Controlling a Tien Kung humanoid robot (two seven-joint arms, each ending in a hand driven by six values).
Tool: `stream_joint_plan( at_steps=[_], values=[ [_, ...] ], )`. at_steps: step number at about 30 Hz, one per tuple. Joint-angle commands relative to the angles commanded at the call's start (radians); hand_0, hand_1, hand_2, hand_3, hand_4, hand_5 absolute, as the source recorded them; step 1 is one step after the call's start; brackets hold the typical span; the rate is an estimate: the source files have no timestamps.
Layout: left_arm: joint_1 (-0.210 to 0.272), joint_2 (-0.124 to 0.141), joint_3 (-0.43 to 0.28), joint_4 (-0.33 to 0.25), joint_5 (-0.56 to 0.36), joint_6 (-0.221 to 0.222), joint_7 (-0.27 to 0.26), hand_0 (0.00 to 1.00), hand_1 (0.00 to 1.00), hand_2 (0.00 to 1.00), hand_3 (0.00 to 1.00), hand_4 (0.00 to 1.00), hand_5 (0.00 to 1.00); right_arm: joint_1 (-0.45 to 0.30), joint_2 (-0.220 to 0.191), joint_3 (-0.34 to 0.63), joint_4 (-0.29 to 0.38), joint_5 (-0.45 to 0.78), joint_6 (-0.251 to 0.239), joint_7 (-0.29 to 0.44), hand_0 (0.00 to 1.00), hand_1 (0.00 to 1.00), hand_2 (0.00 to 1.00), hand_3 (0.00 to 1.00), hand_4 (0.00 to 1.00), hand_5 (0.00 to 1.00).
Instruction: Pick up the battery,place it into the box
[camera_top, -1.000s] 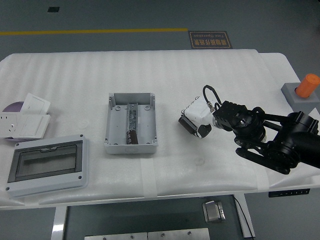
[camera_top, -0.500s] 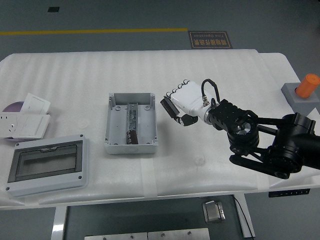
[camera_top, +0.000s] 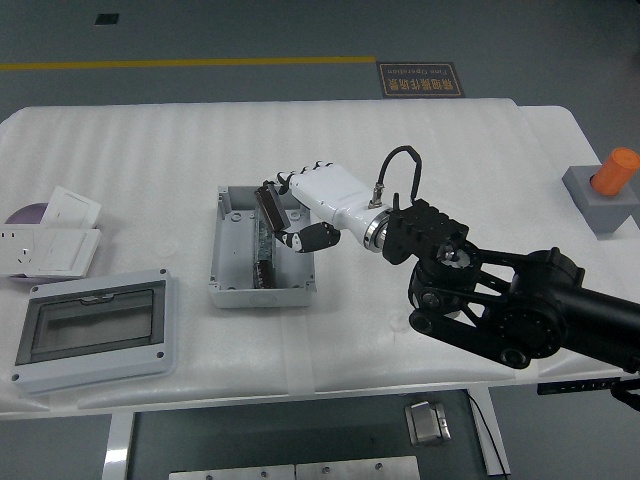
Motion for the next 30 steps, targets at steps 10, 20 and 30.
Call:
stream_joint_plan(
  at_steps=[10,20,30],
  values=[
    [0.005,0.0,0.053,0.015,-0.053,-0.022,0.02,0.632,0.652,0.29,0.551,0.491,0.509,-0.041,0.031,-0.025,-0.072,0.004,-0.014,0.002,0.974,0.877,0.962,0.998,0.856,0.478],
    [0.004,0.003,0.054,0.016,-0.058,-0.017,0.016,0.634,0.653,0.29,0.548,0.49,0.497,-0.05,0.021,-0.004,-0.072,0.019,-0.01,0.005,0.993,0.899,0.971,0.998,0.921,0.532],
    [0.011,-0.001,0.047,0.016,-0.057,-0.019,0.02,0.633,0.653,0.288,0.547,0.488,0.491,-0.128,-0.062,0.19,-0.066,0.132,-0.027,0.037,0.992,0.886,0.956,0.998,0.928,0.538]
  ],
)
